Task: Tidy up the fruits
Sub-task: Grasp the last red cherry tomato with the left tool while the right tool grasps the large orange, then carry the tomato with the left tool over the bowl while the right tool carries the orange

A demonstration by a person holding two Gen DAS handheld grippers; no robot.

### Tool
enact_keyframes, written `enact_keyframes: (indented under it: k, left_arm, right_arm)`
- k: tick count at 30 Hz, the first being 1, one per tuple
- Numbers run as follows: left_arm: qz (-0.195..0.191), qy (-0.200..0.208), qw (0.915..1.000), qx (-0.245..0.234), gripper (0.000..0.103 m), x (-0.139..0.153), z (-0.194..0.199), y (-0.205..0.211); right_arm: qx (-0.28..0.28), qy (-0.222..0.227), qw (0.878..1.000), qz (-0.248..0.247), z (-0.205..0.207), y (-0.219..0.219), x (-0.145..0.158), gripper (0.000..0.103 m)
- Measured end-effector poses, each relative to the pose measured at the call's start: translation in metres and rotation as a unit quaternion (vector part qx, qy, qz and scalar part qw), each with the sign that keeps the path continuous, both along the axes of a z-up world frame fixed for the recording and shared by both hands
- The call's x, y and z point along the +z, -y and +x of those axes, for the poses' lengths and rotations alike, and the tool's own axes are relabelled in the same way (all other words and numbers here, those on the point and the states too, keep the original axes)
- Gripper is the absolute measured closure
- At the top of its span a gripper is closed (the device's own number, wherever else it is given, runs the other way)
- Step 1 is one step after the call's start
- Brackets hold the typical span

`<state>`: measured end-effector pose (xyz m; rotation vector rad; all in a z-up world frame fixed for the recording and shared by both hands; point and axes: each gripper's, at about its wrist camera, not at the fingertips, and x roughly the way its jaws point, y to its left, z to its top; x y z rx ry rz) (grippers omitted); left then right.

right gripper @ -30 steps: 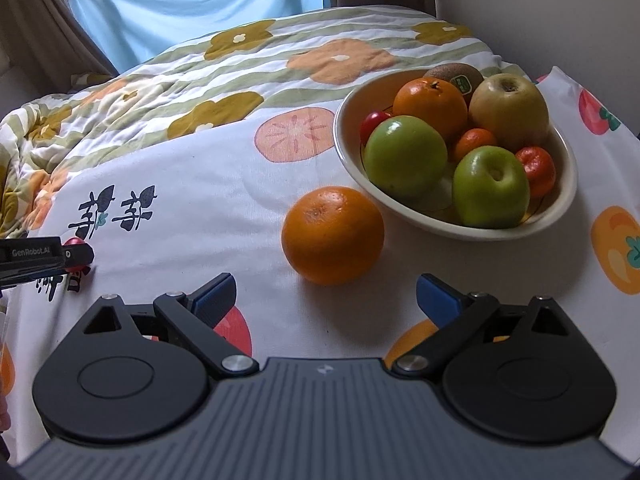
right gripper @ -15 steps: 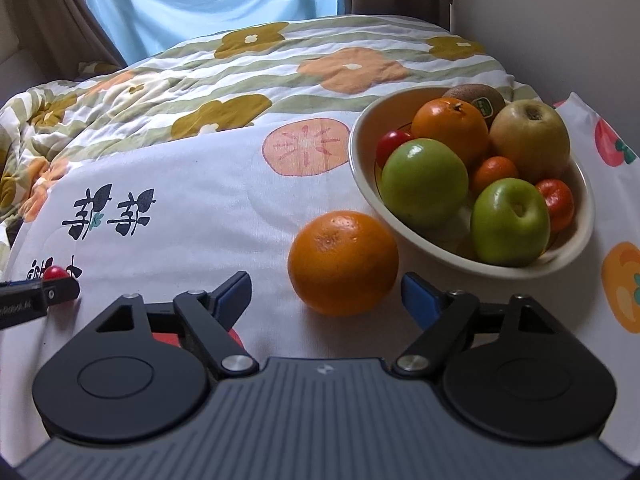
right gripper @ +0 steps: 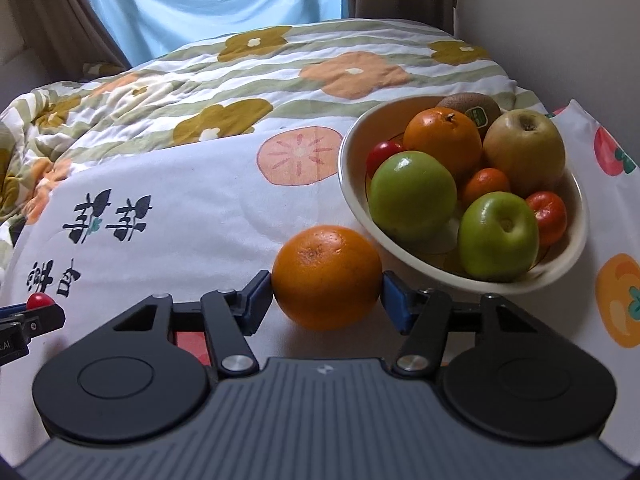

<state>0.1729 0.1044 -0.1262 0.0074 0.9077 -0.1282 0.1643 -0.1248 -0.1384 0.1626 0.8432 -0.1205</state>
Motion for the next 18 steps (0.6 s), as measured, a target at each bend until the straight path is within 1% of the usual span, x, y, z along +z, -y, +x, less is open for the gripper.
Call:
enact_keyframes:
  k: [9, 13, 18]
  left_arm:
    - [0.004, 0.041, 0.9991, 0.013, 0.064, 0.037, -0.028, 0.022]
    - [0.006, 0.056, 0.9983, 0.015, 0.064, 0.054, -0.043, 0.037]
    - [0.004, 0.072, 0.9974, 0.009, 0.064, 0.071, -0.057, 0.066]
  right_arm:
    - [0.027, 0.019, 0.999, 0.025, -0.027, 0.011, 0.027, 0.029]
    - [0.036, 0.027, 0.999, 0.031, -0.040, 0.026, 0.045, 0.029]
    - [0.042, 0.039, 0.998, 0.034, -0.052, 0.055, 0.063, 0.029]
